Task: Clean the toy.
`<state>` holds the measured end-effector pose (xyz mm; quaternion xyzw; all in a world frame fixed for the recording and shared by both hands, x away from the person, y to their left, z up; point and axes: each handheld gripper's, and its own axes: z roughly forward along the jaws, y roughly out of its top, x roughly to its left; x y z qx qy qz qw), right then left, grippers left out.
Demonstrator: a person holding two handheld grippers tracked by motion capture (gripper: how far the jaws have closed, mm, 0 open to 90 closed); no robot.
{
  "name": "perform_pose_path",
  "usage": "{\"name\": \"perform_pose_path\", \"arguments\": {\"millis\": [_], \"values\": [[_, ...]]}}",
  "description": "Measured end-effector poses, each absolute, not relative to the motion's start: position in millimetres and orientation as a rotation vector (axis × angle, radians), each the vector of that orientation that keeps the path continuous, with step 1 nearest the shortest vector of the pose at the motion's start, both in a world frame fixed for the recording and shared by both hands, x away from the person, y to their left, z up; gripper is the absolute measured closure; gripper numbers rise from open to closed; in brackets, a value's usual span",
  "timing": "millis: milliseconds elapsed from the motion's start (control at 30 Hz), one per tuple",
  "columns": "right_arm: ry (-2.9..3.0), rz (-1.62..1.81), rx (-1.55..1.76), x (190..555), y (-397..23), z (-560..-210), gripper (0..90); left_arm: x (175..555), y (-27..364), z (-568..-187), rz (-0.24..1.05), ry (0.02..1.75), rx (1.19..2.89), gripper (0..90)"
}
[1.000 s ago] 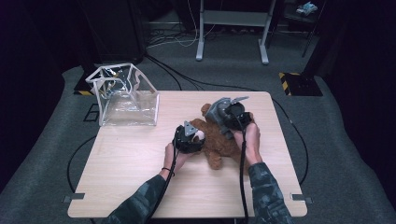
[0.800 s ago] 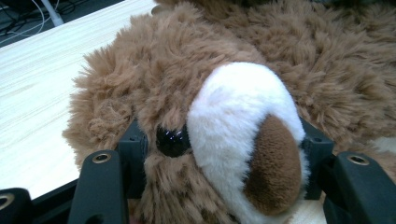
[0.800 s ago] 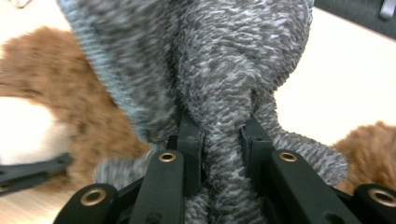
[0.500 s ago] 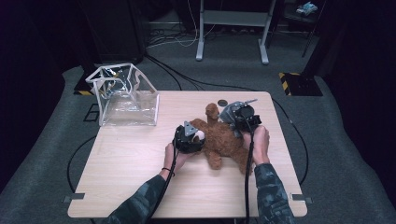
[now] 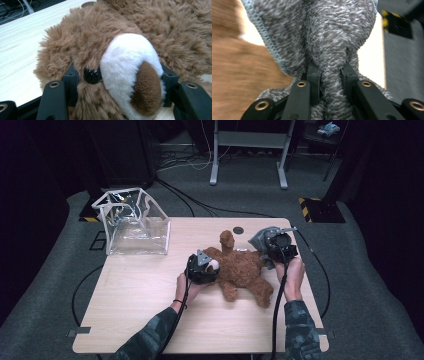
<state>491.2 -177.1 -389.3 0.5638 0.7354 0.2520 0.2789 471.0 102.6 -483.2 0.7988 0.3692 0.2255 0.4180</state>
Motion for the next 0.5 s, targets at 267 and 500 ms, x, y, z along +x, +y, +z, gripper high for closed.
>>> {"name": "perform_pose_path", "arguments": {"millis": [267, 500], "values": [[2.136, 0.732, 1.379, 491, -130, -404, 74.4, 471, 103, -483, 0.563, 0.927, 2.003, 38.3], [2.056, 0.619, 1.541, 500, -170, -426, 75.1, 471, 102, -483, 0.563, 0.927, 2.000, 38.3]]}}
